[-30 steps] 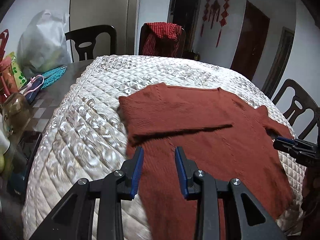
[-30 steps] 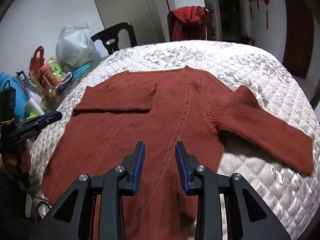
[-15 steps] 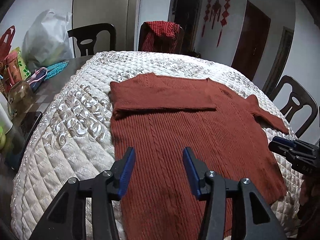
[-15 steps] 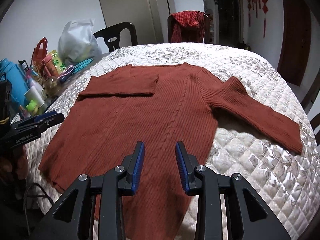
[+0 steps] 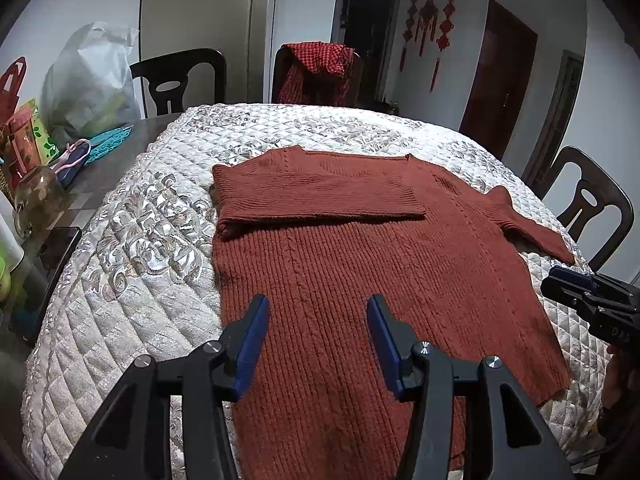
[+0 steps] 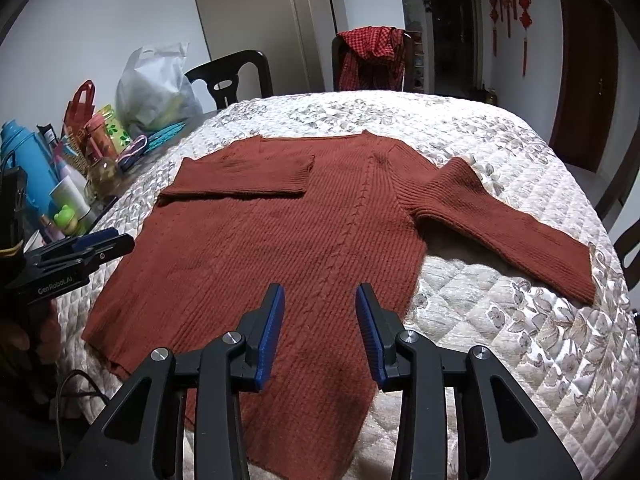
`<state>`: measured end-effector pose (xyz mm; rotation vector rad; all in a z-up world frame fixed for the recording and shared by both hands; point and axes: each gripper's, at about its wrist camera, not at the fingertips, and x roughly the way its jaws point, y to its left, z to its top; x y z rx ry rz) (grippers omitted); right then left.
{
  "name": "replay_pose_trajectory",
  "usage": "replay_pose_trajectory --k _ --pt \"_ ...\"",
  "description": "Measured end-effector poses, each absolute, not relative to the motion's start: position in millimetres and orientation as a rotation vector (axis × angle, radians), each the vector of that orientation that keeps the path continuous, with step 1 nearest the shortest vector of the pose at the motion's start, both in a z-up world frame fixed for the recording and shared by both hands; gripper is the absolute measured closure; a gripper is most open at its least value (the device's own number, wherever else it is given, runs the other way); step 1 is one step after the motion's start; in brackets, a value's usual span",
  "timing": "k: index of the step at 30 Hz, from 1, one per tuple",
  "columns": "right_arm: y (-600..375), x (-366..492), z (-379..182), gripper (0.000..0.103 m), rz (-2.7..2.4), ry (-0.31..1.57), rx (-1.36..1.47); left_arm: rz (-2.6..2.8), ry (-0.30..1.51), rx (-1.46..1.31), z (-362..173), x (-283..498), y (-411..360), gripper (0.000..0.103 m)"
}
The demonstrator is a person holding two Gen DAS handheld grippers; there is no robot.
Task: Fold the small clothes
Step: 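Move the right gripper toward the other sleeve cuff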
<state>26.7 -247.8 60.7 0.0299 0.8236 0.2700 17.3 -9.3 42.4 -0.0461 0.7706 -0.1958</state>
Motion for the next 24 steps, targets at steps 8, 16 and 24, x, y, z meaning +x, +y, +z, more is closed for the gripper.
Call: replay_pose_trajectory --k 8,16,24 --pt "-251 32 57 0.065 0.262 0.836 0.039 -0.200 0.777 -0.040 41 23 -13 0.050" --pt "-263 39 52 0.065 0.241 0.850 0.066 -0.200 0.795 -0.029 36 34 -18 0.049" --pt "-282 48 44 0.059 0.197 0.868 0.107 -0.200 0.815 -0.010 30 48 -24 0.049"
